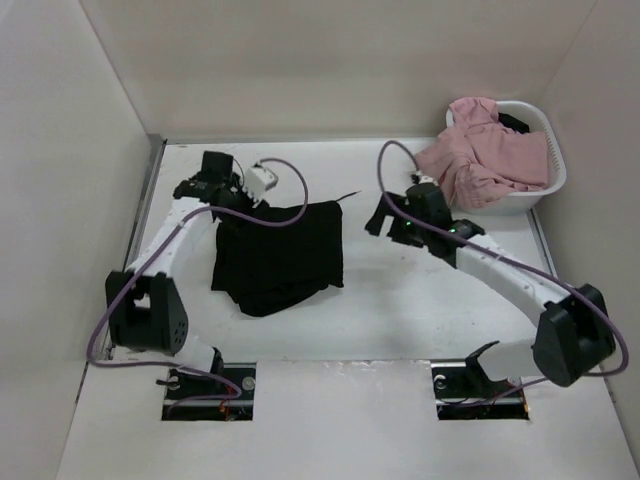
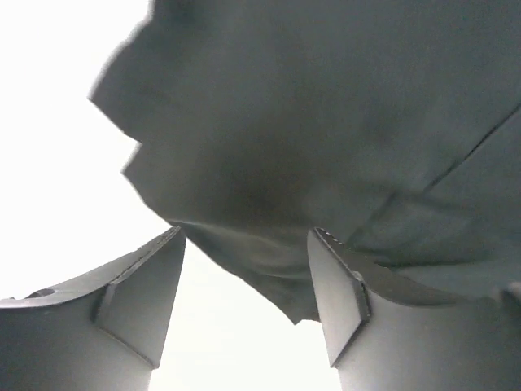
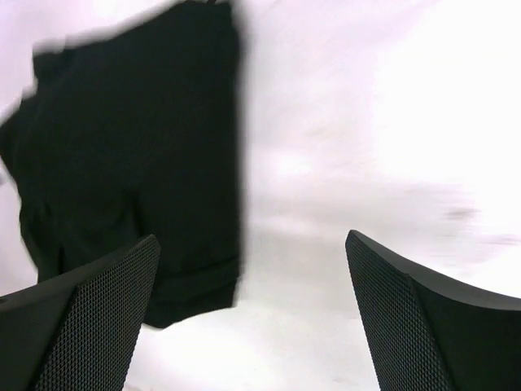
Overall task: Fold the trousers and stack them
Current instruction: Fold the trousers
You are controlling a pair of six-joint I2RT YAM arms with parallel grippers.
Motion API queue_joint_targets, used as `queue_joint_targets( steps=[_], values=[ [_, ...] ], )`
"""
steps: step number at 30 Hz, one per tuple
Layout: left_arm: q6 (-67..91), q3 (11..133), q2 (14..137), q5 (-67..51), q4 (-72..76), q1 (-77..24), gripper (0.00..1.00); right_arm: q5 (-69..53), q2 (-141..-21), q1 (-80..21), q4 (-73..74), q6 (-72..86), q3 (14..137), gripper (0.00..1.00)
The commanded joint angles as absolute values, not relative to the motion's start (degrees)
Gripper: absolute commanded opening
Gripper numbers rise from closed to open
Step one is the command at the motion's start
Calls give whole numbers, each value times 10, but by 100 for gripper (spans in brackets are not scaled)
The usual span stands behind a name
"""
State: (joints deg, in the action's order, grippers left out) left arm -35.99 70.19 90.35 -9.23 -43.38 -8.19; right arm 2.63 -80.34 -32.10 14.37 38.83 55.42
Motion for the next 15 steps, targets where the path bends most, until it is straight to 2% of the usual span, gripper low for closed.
queue_joint_targets(
  steps=[1, 5, 8, 12, 15],
  values=[
    [-331, 771, 796, -108, -351, -82, 62, 40, -754, -262, 251, 332, 569, 100],
    [-284, 782, 726, -92, -303, -27, 64, 121, -719, -200, 353, 292, 589, 100],
    [-219, 771, 687, -65, -259, 76, 65, 188, -683, -161, 380, 277, 586, 100],
    [-148, 731, 653, -19, -236, 205, 67, 196, -636, -108, 371, 255, 577, 100],
    [-112, 700, 636, -10, -237, 255, 67, 195, -606, -83, 361, 241, 570, 100]
  ],
)
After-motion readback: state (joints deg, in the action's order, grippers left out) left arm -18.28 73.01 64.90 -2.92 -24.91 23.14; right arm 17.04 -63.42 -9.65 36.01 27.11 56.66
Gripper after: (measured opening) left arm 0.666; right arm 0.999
